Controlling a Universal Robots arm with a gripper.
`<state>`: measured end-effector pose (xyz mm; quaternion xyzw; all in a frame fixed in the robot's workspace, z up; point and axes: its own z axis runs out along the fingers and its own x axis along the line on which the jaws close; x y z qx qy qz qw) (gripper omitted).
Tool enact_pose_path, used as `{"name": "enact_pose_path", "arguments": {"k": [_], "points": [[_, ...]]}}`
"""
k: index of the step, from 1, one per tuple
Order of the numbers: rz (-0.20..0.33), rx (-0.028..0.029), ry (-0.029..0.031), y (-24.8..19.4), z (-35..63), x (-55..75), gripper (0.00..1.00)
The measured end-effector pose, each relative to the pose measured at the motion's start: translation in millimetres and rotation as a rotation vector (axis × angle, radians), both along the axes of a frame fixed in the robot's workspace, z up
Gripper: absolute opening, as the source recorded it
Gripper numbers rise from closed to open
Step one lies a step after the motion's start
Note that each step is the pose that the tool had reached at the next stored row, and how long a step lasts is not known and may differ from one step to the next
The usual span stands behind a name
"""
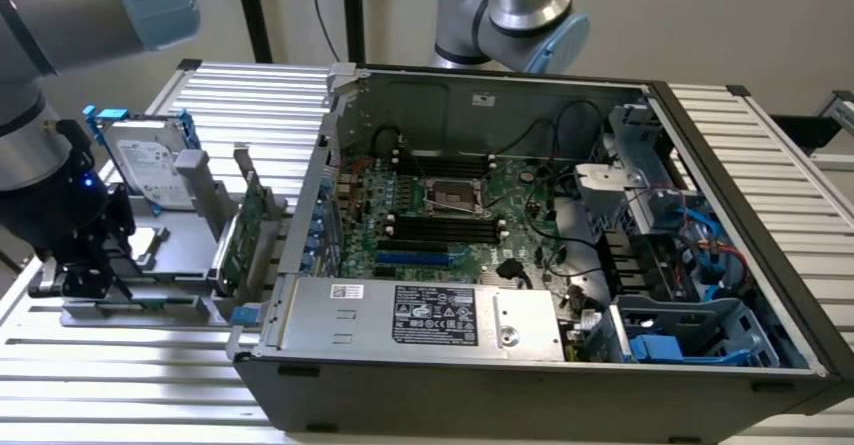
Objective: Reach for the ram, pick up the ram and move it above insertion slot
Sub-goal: 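Pick up the ram and move it above insertion slot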
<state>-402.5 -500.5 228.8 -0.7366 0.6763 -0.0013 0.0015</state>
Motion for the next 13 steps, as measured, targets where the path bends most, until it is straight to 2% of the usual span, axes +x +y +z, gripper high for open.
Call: {"name": "enact_pose_path", "arguments": {"k": [9, 13], "points": [[0.000, -0.0001, 0.0031, 0.0, -16.3, 0.7, 0.36], [0.000, 0.0001, 0.0077, 0.0, -22.8, 1.5, 0.36]]}}
